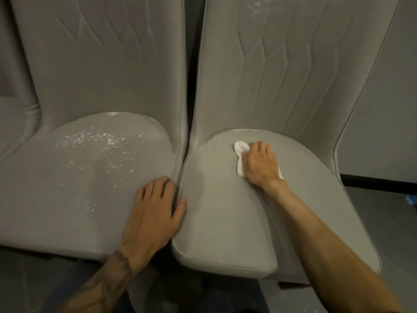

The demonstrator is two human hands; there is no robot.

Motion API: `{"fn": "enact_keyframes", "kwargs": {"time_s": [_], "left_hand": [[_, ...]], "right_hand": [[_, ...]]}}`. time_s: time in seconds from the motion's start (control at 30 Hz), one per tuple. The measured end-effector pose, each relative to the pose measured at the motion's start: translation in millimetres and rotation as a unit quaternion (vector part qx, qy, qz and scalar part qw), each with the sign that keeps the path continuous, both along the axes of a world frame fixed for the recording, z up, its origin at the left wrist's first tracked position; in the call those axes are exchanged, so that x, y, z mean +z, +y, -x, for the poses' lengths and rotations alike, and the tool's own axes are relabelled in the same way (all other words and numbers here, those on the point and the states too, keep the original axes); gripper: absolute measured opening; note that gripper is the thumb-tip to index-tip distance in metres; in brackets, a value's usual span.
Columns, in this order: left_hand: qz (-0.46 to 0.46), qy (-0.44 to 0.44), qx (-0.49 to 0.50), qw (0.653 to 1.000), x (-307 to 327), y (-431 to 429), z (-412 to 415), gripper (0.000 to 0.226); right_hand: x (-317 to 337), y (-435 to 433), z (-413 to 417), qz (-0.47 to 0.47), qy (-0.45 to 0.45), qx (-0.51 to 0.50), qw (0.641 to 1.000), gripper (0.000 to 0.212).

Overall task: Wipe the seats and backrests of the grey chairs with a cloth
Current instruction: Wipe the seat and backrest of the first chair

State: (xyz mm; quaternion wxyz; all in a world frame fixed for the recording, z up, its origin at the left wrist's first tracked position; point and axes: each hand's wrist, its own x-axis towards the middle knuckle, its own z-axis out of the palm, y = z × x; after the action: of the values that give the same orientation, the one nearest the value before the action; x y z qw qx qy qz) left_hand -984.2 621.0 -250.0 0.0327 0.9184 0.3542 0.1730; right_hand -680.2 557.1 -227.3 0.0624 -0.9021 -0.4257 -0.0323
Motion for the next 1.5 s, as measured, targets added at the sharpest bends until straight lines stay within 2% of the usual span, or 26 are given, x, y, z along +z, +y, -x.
{"fn": "enact_keyframes", "kwargs": {"time_s": [0.07, 0.17, 0.27, 0.37, 0.5, 0.53, 0.63, 0.7, 0.77, 0.87, 0.93, 1.03, 1.1, 1.23, 1.27, 1.33, 1.43, 1.5], "left_hand": [[-0.001, 0.000, -0.003, 1.000, 0, -1, 0, 0.040], [-0.001, 0.001, -0.007, 1.000, 1, 1, 1, 0.039], [-0.014, 0.012, -0.008, 1.000, 4, 4, -4, 0.038], [-0.030, 0.019, -0.001, 0.999, 10, 11, -15, 0.034], [-0.028, 0.024, 0.005, 0.999, 18, 22, -42, 0.035], [-0.023, 0.024, 0.003, 0.999, 18, 25, -52, 0.037], [-0.005, 0.023, -0.010, 1.000, 21, 31, -85, 0.041], [0.001, 0.026, -0.026, 0.999, 22, 35, -107, 0.043], [-0.007, 0.028, -0.037, 0.999, 23, 40, -121, 0.044], [-0.020, 0.019, -0.038, 0.999, 18, 49, -132, 0.045], [-0.020, 0.003, -0.035, 0.999, 12, 51, -133, 0.044], [-0.016, -0.019, -0.030, 0.999, 7, 51, -135, 0.043], [-0.009, -0.025, -0.028, 0.999, 6, 51, -135, 0.043], [-0.010, -0.044, -0.030, 0.999, 2, 52, -134, 0.040], [-0.012, -0.049, -0.032, 0.998, 1, 53, -134, 0.039], [-0.017, -0.052, -0.036, 0.998, -3, 53, -134, 0.038], [-0.015, -0.055, -0.036, 0.998, -4, 54, -136, 0.036], [-0.018, -0.054, -0.037, 0.998, -5, 54, -135, 0.034]], "right_hand": [[2, 23, 18, -0.010, -0.008, 0.001, 1.000, 0.033], [-4, 53, 63, -0.039, 0.010, 0.102, 0.994, 0.033], [-3, 51, 51, -0.054, 0.030, 0.165, 0.984, 0.029], [1, 36, -5, -0.025, 0.007, 0.093, 0.995, 0.027], [4, 19, -58, -0.002, -0.012, -0.110, 0.994, 0.032], [5, 25, -52, -0.003, -0.019, -0.107, 0.994, 0.032], [4, 40, -12, -0.051, -0.054, 0.034, 0.997, 0.020], [-1, 26, 1, -0.059, -0.040, 0.064, 0.995, 0.023], [-5, -5, -19, -0.027, -0.035, -0.006, 0.999, 0.029], [-5, -69, -56, -0.012, -0.072, -0.182, 0.981, 0.029], [-5, -87, -69, -0.005, -0.062, -0.229, 0.971, 0.030], [-3, -62, -84, 0.027, -0.040, -0.203, 0.978, 0.034], [5, -38, -92, 0.010, -0.026, -0.170, 0.985, 0.031], [0, -57, -80, -0.137, -0.026, -0.154, 0.978, 0.019], [-5, -66, -75, -0.145, -0.010, -0.160, 0.976, 0.019], [-9, -60, -78, -0.102, -0.019, -0.169, 0.980, 0.019], [0, -20, -92, -0.003, -0.050, -0.110, 0.993, 0.029], [1, -15, -101, 0.003, -0.044, -0.095, 0.995, 0.032]]}}
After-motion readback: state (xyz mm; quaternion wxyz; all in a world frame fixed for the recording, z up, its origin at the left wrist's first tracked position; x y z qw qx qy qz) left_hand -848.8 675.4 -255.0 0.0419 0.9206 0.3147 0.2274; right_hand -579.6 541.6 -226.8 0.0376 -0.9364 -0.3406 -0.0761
